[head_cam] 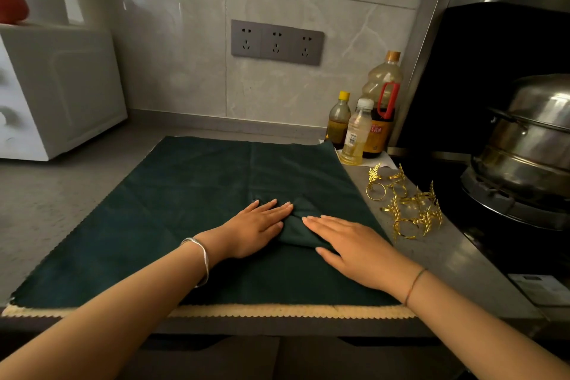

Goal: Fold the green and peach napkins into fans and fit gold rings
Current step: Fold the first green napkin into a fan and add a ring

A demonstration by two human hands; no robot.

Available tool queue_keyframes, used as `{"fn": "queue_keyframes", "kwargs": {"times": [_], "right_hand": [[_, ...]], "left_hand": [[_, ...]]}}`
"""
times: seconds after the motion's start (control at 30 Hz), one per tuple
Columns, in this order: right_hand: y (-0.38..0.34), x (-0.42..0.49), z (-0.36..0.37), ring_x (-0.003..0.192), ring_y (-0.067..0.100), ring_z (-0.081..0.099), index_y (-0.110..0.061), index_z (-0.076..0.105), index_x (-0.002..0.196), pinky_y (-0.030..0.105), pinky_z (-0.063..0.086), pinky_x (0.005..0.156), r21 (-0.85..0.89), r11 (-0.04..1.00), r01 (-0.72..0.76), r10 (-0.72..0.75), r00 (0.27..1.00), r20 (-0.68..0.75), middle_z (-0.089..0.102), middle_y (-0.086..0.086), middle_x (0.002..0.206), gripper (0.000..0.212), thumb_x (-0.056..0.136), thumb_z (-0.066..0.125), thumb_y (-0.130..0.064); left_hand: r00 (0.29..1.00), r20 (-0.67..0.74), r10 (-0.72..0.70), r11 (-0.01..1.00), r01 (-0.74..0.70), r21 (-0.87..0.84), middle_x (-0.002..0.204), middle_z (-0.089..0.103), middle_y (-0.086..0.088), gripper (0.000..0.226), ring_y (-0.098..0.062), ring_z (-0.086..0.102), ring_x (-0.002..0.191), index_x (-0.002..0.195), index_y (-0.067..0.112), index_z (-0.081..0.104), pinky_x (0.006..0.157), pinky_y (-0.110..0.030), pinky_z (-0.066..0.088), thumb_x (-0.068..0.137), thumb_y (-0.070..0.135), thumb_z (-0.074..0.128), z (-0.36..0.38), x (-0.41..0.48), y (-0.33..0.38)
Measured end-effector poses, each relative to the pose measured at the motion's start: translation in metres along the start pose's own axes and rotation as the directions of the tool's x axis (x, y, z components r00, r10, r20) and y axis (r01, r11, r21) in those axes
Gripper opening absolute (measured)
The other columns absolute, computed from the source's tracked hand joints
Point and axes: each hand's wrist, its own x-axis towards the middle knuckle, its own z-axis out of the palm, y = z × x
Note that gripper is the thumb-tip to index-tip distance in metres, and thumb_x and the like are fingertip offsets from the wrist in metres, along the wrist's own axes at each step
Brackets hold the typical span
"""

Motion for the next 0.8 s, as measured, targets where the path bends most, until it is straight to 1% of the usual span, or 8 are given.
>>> {"fn": "queue_keyframes", "kwargs": {"times": [0.17, 0.37, 0.43, 0.53, 0.6, 0.67, 0.73, 0.8], "right_hand": [[-0.008, 0.019, 0.0, 0.143, 0.011, 0.017, -0.02, 0.011, 0.151, 0.025, 0.02, 0.114, -0.152, 0.987, -0.054, 0.06, 0.998, 0.033, 0.014, -0.004, 0.158, 0.057, 0.1, 0.038, -0.02], [-0.017, 0.038, 0.015, 0.13, 0.02, 0.043, -0.014, 0.031, 0.144, 0.031, 0.038, 0.104, -0.223, 0.965, -0.138, 0.112, 0.986, -0.124, 0.044, 0.003, 0.143, 0.049, 0.097, 0.042, -0.008], [-0.014, 0.038, 0.014, 0.125, 0.02, 0.049, -0.021, 0.039, 0.141, 0.033, 0.041, 0.101, -0.149, 0.973, -0.177, 0.152, 0.975, -0.163, 0.051, 0.001, 0.138, 0.046, 0.096, 0.042, -0.01], [0.002, 0.037, -0.002, 0.115, 0.019, 0.056, -0.027, 0.059, 0.126, 0.03, 0.044, 0.097, 0.255, 0.93, -0.265, 0.321, 0.922, -0.215, 0.063, -0.003, 0.121, 0.042, 0.091, 0.05, -0.005], [0.013, 0.039, -0.021, 0.095, 0.015, 0.061, -0.021, 0.068, 0.102, 0.028, 0.044, 0.083, 0.571, 0.774, -0.274, 0.413, 0.902, -0.127, 0.065, -0.009, 0.092, 0.021, 0.09, 0.057, -0.008], [0.017, 0.041, -0.039, 0.081, 0.012, 0.061, -0.018, 0.065, 0.092, 0.03, 0.048, 0.078, 0.822, 0.474, -0.315, 0.474, 0.878, 0.064, 0.064, -0.006, 0.083, 0.009, 0.087, 0.064, -0.011], [0.019, 0.044, -0.05, 0.076, 0.018, 0.066, -0.011, 0.065, 0.097, 0.03, 0.055, 0.071, 0.917, 0.115, -0.382, 0.421, 0.855, 0.303, 0.07, 0.003, 0.082, 0.014, 0.083, 0.067, -0.009], [0.02, 0.047, -0.052, 0.068, 0.018, 0.069, -0.008, 0.067, 0.092, 0.027, 0.057, 0.061, 0.881, -0.064, -0.469, 0.266, 0.843, 0.468, 0.073, 0.007, 0.08, 0.009, 0.084, 0.063, -0.007]], "left_hand": [[1.0, -0.011, -0.015, 0.998, 0.014, -0.066, 0.157, 0.011, 0.014, 0.048, -0.006, 0.0, 0.145, 0.15, 0.025, 0.013, 0.117, -0.027, -0.007, 0.104, 0.025, 0.025, 0.0, 0.003, -0.002], [0.998, 0.027, -0.051, 0.993, 0.054, -0.101, 0.156, 0.016, 0.012, 0.046, -0.006, 0.004, 0.145, 0.15, 0.026, 0.018, 0.119, -0.03, -0.004, 0.104, 0.027, 0.024, -0.005, 0.005, 0.0], [0.996, 0.041, -0.08, 0.987, 0.085, -0.139, 0.157, 0.019, 0.008, 0.046, -0.007, 0.006, 0.145, 0.15, 0.025, 0.019, 0.119, -0.031, -0.003, 0.104, 0.03, 0.022, -0.009, 0.005, 0.0], [0.988, -0.117, -0.098, 0.981, 0.077, -0.177, 0.158, 0.016, 0.002, 0.05, -0.006, 0.005, 0.145, 0.152, 0.022, 0.012, 0.116, -0.026, -0.005, 0.104, 0.032, 0.023, -0.023, -0.005, 0.003], [0.94, -0.332, -0.077, 0.976, 0.003, -0.217, 0.158, 0.007, 0.007, 0.055, -0.001, 0.0, 0.142, 0.152, 0.022, 0.005, 0.111, -0.015, -0.008, 0.103, 0.032, 0.028, -0.036, -0.02, 0.007], [0.868, -0.496, -0.006, 0.984, -0.082, -0.155, 0.153, 0.0, 0.018, 0.06, 0.006, -0.008, 0.139, 0.152, 0.025, 0.002, 0.107, -0.006, -0.012, 0.101, 0.04, 0.031, -0.05, -0.037, 0.012], [0.823, -0.546, 0.155, 0.987, -0.153, 0.049, 0.154, 0.004, 0.018, 0.067, 0.003, -0.007, 0.142, 0.151, 0.026, 0.005, 0.113, -0.012, -0.011, 0.096, 0.054, 0.031, -0.057, -0.05, 0.013], [0.84, -0.463, 0.283, 0.955, -0.202, 0.217, 0.155, 0.012, 0.016, 0.071, -0.001, -0.003, 0.145, 0.151, 0.029, 0.012, 0.118, -0.023, -0.008, 0.091, 0.062, 0.032, -0.057, -0.057, 0.013]]}}
